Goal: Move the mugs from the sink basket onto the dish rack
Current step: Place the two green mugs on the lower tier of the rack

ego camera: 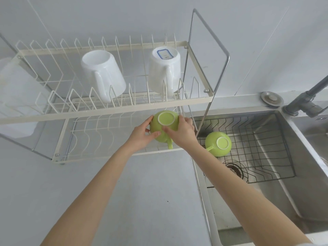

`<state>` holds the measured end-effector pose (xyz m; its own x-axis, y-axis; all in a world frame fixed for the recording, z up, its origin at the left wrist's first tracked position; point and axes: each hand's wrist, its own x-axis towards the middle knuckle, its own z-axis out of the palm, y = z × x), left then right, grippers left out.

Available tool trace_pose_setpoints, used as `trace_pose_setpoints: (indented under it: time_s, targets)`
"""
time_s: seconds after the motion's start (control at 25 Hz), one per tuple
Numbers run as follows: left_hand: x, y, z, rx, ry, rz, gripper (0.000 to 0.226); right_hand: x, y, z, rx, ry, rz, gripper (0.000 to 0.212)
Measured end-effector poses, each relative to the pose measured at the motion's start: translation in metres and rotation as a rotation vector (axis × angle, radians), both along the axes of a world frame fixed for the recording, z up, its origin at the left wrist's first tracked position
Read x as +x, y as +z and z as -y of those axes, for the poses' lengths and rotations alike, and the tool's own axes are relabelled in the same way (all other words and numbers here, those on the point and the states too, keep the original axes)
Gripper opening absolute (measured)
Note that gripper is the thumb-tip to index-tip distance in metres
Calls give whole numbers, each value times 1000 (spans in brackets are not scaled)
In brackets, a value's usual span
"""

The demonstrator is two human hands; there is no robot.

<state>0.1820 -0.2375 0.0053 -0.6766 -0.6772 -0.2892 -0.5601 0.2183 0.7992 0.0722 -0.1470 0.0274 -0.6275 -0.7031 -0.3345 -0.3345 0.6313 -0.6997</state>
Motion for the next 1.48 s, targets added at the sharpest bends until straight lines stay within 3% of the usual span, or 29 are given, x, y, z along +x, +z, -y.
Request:
trace_pose_setpoints:
  time_s: [0.48,0.68,0.8,1.12,1.48]
  targets:
    - [1,15,-15,-168,31,103,62,8,2,-23,24,164,-87,74]
    - [22,26,-48,-513,-114,316,59,18,11,-57,8,268,-128,69]
    - [34,32,-75,-618,-169,362,56,22,11,-86,18,325,-177,70]
    - [33,35,-137,-619,-283,458,58,5,7,-161,178,318,-348,73]
    - [-42,25,-182,-592,-381,413,61,-58,-2,-211,301,292,-366,75]
